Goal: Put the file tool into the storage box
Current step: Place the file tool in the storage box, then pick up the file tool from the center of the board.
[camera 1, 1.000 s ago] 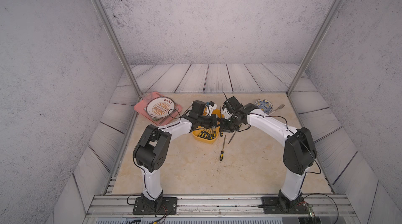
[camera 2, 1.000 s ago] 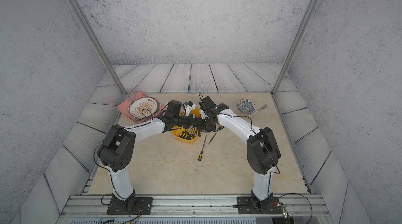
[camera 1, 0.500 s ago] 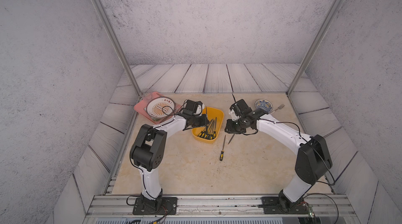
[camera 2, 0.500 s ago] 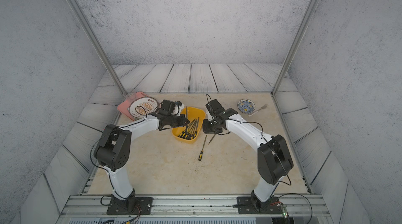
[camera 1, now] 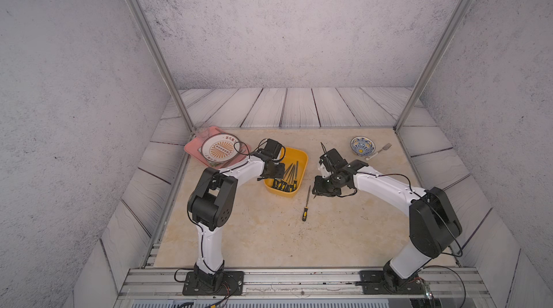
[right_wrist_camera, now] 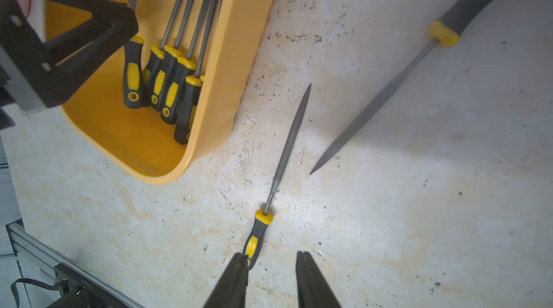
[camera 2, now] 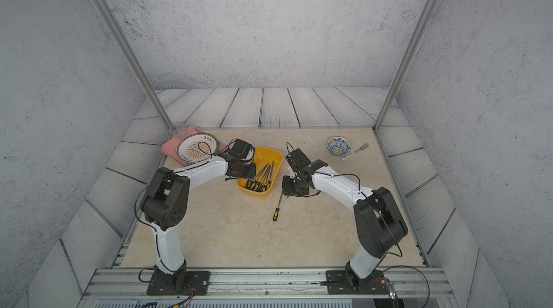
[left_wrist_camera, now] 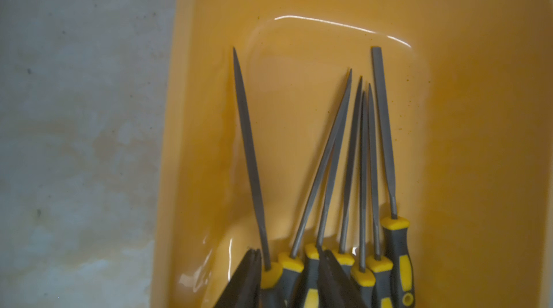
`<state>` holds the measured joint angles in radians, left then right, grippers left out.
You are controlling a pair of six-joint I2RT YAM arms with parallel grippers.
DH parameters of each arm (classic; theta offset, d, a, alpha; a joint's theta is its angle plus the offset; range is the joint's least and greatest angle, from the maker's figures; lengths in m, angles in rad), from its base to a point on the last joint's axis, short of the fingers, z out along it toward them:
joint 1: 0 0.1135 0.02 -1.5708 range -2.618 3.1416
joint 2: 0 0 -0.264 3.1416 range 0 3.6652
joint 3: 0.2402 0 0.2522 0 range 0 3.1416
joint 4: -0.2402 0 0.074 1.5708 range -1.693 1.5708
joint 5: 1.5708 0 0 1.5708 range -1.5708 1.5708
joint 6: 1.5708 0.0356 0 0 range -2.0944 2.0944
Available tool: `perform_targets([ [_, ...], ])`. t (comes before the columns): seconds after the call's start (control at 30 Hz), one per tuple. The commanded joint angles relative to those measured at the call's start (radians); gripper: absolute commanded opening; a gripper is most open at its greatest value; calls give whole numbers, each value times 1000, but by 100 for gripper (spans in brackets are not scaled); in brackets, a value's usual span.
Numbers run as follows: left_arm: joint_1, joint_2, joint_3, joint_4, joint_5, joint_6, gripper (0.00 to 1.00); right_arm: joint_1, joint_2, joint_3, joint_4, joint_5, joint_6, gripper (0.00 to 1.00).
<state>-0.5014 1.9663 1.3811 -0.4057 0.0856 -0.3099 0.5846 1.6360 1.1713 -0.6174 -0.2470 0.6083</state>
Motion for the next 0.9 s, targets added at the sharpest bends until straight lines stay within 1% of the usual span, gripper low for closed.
perform_targets([
  [0.0, -9, -33, 21, -31, -33, 13, 45, 14, -12, -31, 12, -41, 20, 37],
  [0.03, -9, -39, 22, -32, -33, 10, 46, 24, -2, -32, 4, -43, 18, 41],
  [0.07, -9, -44, 21, -32, -31, 7, 48, 34, 10, -29, -3, -46, 16, 43],
  [0.1, -9, -52, 21, -32, -27, 4, 48, 47, 28, -26, -12, -51, 11, 46],
  [0.2, -9, -70, 21, -31, -16, -9, 48, 82, 82, -4, -35, -53, 6, 49],
  [0.4, -9, -103, 13, -30, -1, -28, 48, 128, 175, 70, -86, -35, -17, 49],
  [0.6, -9, -140, -3, -18, -5, -37, 48, 175, 257, 121, -143, 26, -34, 46],
  [0.73, -9, -152, -13, -13, -3, -44, 48, 210, 307, 134, -202, 93, -48, 45],
  [0.8, -9, -156, -14, -9, 4, -46, 48, 222, 315, 121, -221, 124, -50, 43],
  [0.87, -9, -158, -15, -9, 5, -50, 48, 225, 311, 93, -223, 136, -41, 38],
])
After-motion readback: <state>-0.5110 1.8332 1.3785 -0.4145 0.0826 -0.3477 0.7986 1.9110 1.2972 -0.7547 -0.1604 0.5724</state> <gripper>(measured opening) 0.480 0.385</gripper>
